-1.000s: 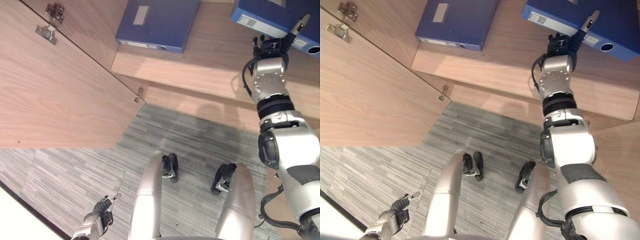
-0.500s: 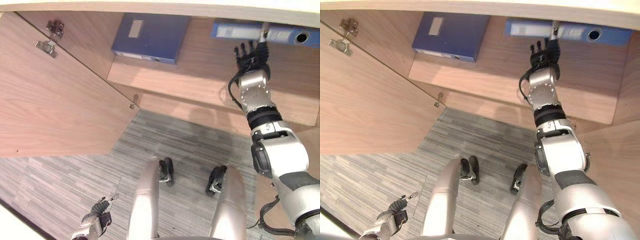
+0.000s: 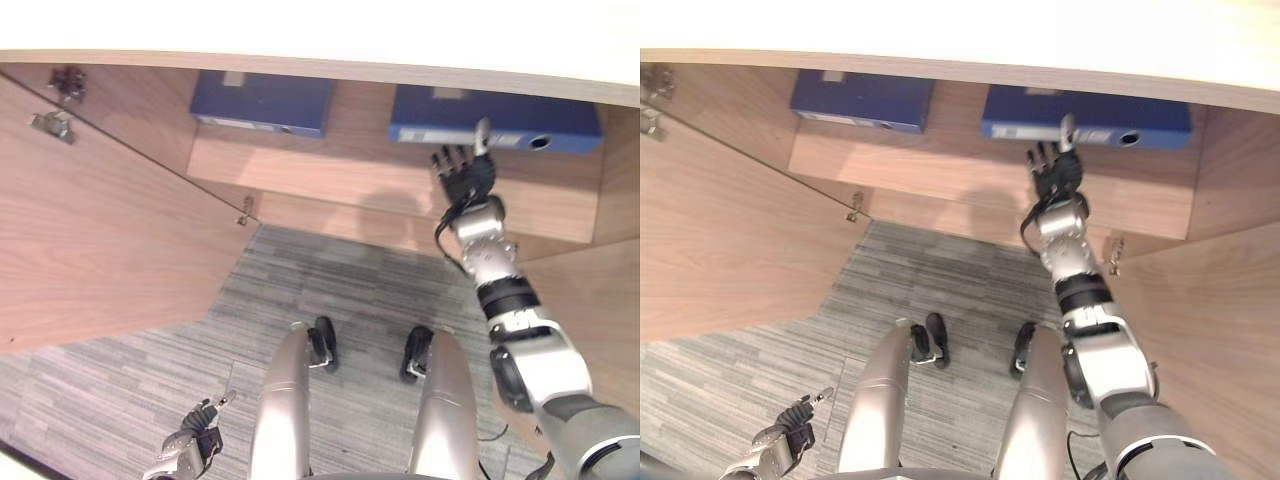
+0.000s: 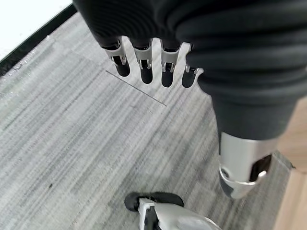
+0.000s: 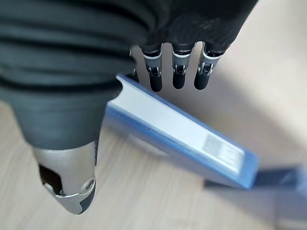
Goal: Put the empty folder in the office cabinet
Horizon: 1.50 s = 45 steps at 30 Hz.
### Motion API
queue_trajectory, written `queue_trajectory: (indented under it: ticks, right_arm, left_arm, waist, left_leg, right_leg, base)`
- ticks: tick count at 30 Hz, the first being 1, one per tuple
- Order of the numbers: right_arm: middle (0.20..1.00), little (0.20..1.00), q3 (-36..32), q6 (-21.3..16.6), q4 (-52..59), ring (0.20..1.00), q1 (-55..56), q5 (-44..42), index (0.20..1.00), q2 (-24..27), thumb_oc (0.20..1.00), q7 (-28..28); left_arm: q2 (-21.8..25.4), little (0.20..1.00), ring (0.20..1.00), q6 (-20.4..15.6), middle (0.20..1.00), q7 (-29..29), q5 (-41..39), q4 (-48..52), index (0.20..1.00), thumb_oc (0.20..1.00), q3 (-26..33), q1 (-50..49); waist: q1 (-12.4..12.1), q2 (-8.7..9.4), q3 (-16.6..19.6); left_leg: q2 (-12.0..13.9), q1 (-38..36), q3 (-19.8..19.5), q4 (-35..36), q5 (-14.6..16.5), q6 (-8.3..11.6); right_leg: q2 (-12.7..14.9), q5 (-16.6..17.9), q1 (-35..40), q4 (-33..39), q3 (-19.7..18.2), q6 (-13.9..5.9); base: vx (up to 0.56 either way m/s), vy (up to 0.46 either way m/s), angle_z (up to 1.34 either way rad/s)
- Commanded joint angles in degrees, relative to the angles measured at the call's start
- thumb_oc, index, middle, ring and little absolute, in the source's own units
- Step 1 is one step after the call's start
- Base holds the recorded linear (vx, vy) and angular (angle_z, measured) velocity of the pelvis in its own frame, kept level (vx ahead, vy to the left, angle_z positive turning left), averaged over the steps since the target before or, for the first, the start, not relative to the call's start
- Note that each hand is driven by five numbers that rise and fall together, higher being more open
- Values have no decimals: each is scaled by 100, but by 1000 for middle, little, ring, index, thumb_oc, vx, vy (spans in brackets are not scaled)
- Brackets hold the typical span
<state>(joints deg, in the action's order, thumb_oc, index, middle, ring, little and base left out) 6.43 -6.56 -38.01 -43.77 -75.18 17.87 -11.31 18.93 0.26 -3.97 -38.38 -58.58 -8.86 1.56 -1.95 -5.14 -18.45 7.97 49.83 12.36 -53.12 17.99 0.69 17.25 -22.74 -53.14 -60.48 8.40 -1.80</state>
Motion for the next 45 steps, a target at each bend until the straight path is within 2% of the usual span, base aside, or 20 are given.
queue_trajectory:
  ticks: [1, 6, 10, 21, 22, 23, 24, 25, 26, 27, 28, 29, 30, 31, 32, 35, 40, 45]
  right_arm:
    - [1000, 1000, 62, 37, 392, 1000, -346, 270, 1000, 34, 1000, 189]
    - [1000, 1000, 156, 36, 671, 1000, 47, 226, 1000, -74, 1000, 248]
    - [1000, 1000, 339, 129, 395, 1000, -221, 254, 1000, -47, 1000, 272]
    - [1000, 1000, 933, 605, -723, 1000, -1736, 1007, 1000, 749, 1000, 528]
    - [1000, 1000, 1319, 889, -1234, 1000, -2179, 1583, 1000, 1103, 1000, 667]
    - [1000, 1000, 1588, 1021, -1621, 1000, -2468, 2015, 1000, 1309, 1000, 781]
    - [1000, 1000, 2319, 1249, -2373, 1000, -3089, 3326, 1000, 1671, 1000, 916]
    - [1000, 1000, 2937, 1351, -2890, 1000, -3511, 4708, 1000, 1822, 1000, 1015]
    - [1000, 1000, 2945, 1345, -2906, 1000, -3527, 4713, 1000, 1817, 1000, 1023]
    - [1000, 1000, 3212, 1372, -3185, 1000, -3726, 5478, 1000, 1838, 1000, 1007]
    - [1000, 1000, 3212, 1372, -3186, 1000, -3727, 5478, 1000, 1837, 1000, 1007]
    - [1000, 1000, 3836, 1429, -3222, 1000, -3894, 7222, 1000, 2011, 1000, 990]
    - [1000, 1000, 4135, 1465, -3023, 1000, -3922, 8071, 1000, 2121, 1000, 1078]
    - [1000, 1000, 4135, 1470, -3017, 1000, -3922, 8080, 1000, 2124, 1000, 1084]
    - [1000, 1000, 4479, 1519, -2824, 1000, -3905, 9289, 1000, 2365, 1000, 1159]
    - [1000, 1000, 4848, 1479, -2683, 1000, -3584, 10492, 1000, 2626, 1000, 1342]
    - [1000, 1000, 4939, 1323, -2079, 1000, -3200, 10826, 1000, 2924, 1000, 1600]
    - [1000, 1000, 4768, 834, 11, 1000, -2101, 10082, 1000, 3856, 1000, 2436]
  left_arm:
    - [76, 1000, 1000, 38, 1000, -33, 71, -202, 1000, 1000, -61, -367]
    - [72, 1000, 1000, 61, 1000, -83, 88, 61, 1000, 1000, -94, -485]
    - [162, 1000, 1000, 62, 1000, -77, 89, 140, 1000, 1000, -137, -483]
    - [456, 1000, 1000, 32, 1000, 44, 126, -232, 1000, 1000, -22, -374]
    - [529, 1000, 1000, 12, 1000, 116, 129, -396, 1000, 1000, 6, -357]
    - [552, 1000, 1000, -8, 1000, 165, 120, -447, 1000, 1000, 3, -352]
    - [617, 1000, 1000, -41, 1000, 229, 144, -543, 1000, 1000, 5, -326]
    - [637, 1000, 1000, -75, 1000, 280, 147, -560, 1000, 1000, -8, -351]
    - [630, 1000, 1000, -76, 1000, 281, 147, -561, 1000, 1000, -4, -348]
    - [643, 1000, 1000, -95, 1000, 285, 179, -569, 1000, 1000, -16, -336]
    - [643, 1000, 1000, -95, 1000, 285, 179, -569, 1000, 1000, -15, -336]
    - [640, 1000, 1000, -142, 1000, 282, 169, -443, 1000, 1000, 18, -363]
    - [648, 1000, 1000, -165, 1000, 289, 211, -346, 1000, 1000, 60, -387]
    - [644, 1000, 1000, -164, 1000, 287, 212, -343, 1000, 1000, 60, -389]
    - [688, 1000, 1000, -235, 1000, 295, 284, -107, 1000, 1000, 119, -492]
    - [656, 1000, 1000, -295, 1000, 347, 400, 207, 1000, 1000, 87, -620]
    - [632, 1000, 1000, -295, 1000, 398, 423, 428, 1000, 1000, 92, -747]
    - [545, 1000, 1000, -205, 1000, 581, 641, 434, 1000, 1000, 275, -914]
  waist:
    - [-101, -26, 74]
    - [-96, -37, -12]
    - [-158, -54, -46]
    - [-356, -18, -11]
    - [-394, 12, 19]
    - [-413, 20, 27]
    - [-425, 48, 30]
    - [-434, 53, 30]
    - [-428, 47, 25]
    - [-450, 49, 27]
    - [-450, 48, 26]
    - [-489, 38, 30]
    - [-495, 46, 45]
    - [-492, 39, 43]
    - [-492, 23, 48]
    - [-466, -13, 26]
    - [-391, -8, -13]
    - [-177, 59, -85]
  left_leg:
    - [286, 26, -234, 694, -453, 768]
    - [300, 137, -236, 598, -447, 742]
    - [326, 201, -243, 530, -446, 728]
    - [339, 221, -273, 455, -437, 708]
    - [344, 232, -279, 454, -452, 706]
    - [346, 236, -280, 460, -464, 708]
    - [359, 251, -285, 485, -496, 707]
    - [362, 269, -287, 509, -526, 709]
    - [363, 269, -289, 508, -524, 709]
    - [366, 275, -294, 512, -532, 709]
    - [366, 275, -294, 511, -532, 709]
    - [360, 275, -311, 536, -536, 712]
    - [359, 272, -327, 544, -526, 716]
    - [359, 272, -330, 541, -523, 716]
    - [354, 279, -356, 541, -496, 722]
    - [342, 281, -369, 568, -481, 725]
    - [339, 285, -352, 616, -498, 730]
    - [377, 367, -358, 592, -526, 735]
  right_leg:
    - [354, -10, 148, 490, 119, -799]
    - [346, 17, 58, 436, 105, -779]
    - [340, 38, 15, 406, 104, -769]
    - [377, 48, 44, 391, 161, -713]
    - [379, 66, 42, 405, 178, -708]
    - [382, 81, 36, 413, 186, -705]
    - [391, 113, 22, 433, 191, -696]
    - [400, 151, 18, 465, 199, -697]
    - [399, 150, 20, 464, 201, -697]
    - [405, 162, 24, 481, 215, -699]
    - [405, 162, 25, 481, 216, -699]
    - [417, 168, 44, 503, 241, -709]
    - [421, 157, 52, 507, 252, -714]
    - [422, 155, 57, 506, 256, -715]
    - [433, 131, 63, 512, 259, -731]
    - [472, 111, 58, 522, 271, -769]
    - [473, 132, 51, 550, 260, -787]
    - [473, 173, -42, 532, 204, -787]
  base:
    - [-27, -17, -8]
    - [-12, -9, -2]
    - [-19, -22, -5]
    - [-2, -3, 0]
    - [0, 0, 0]
    - [0, 0, 0]
    - [0, 0, 0]
    - [0, 0, 0]
    - [-11, 2, 4]
    - [0, 0, 0]
    - [0, 0, 0]
    - [0, 0, 0]
    - [0, 0, 0]
    - [0, 0, 0]
    - [0, 0, 0]
    - [4, 18, 2]
    - [-3, 21, 1]
    - [0, 0, 0]
